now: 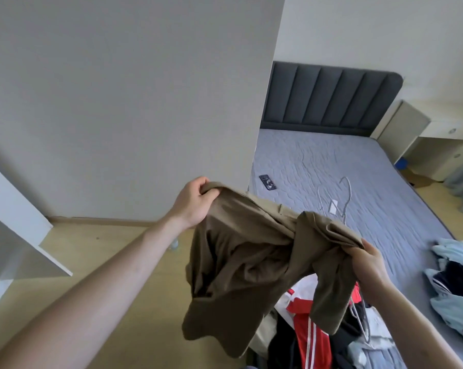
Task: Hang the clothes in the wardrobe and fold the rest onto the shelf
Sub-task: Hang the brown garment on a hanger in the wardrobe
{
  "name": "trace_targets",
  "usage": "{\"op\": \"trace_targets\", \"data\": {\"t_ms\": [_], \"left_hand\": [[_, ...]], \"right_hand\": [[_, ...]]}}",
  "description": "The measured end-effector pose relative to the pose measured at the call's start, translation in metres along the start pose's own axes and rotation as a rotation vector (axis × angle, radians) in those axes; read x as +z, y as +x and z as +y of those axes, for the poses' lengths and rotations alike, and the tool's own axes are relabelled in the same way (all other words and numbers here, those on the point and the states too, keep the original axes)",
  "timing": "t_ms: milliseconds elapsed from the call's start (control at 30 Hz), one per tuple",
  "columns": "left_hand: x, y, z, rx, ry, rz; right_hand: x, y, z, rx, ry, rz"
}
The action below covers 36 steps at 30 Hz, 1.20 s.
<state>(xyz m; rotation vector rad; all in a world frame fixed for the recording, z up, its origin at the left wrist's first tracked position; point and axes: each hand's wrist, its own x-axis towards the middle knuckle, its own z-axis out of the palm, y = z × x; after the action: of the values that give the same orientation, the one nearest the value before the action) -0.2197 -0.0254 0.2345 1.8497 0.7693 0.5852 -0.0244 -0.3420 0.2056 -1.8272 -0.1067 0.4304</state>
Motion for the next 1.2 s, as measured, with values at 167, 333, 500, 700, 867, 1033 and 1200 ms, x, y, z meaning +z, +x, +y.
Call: {"op": "trace_targets", "data": {"t_ms": [167,333,500,700,867,1033,1200], "left_hand": [[-0.012,0.004,0.035,0.128,-0.001,-0.002],[-0.021,0.005,0.066,0.016,-0.266,-0.086],[-0.029,0.008,0.091,-0.018,-0.398,-0.064],[-0.021,0.005,0.103,0.021,-0.435,-0.084],[0.001,-0.002,0.109,-0.039,-0.575,-0.061],[0.014,-0.016,0.116,0.052,-0.619,-0.142],[-0.015,-0.007,0.109,0.169,-0.417,0.002]], "right_hand": [[-0.003,0.015,0.023,-0.015,-0.168,0.037],[0.006,0.014,0.035,0.041,-0.243,0.005],[0.033,-0.02,0.016,-0.071,-0.268,-0.086],[0.084,-0.083,-0.028,-0.193,-0.097,-0.357],[0.121,-0.113,-0.043,-0.203,-0.099,-0.472],[0.145,-0.105,-0.047,-0.232,-0.082,-0.327],[0.125,-0.079,-0.047,-0.206,0.048,-0.258]]}}
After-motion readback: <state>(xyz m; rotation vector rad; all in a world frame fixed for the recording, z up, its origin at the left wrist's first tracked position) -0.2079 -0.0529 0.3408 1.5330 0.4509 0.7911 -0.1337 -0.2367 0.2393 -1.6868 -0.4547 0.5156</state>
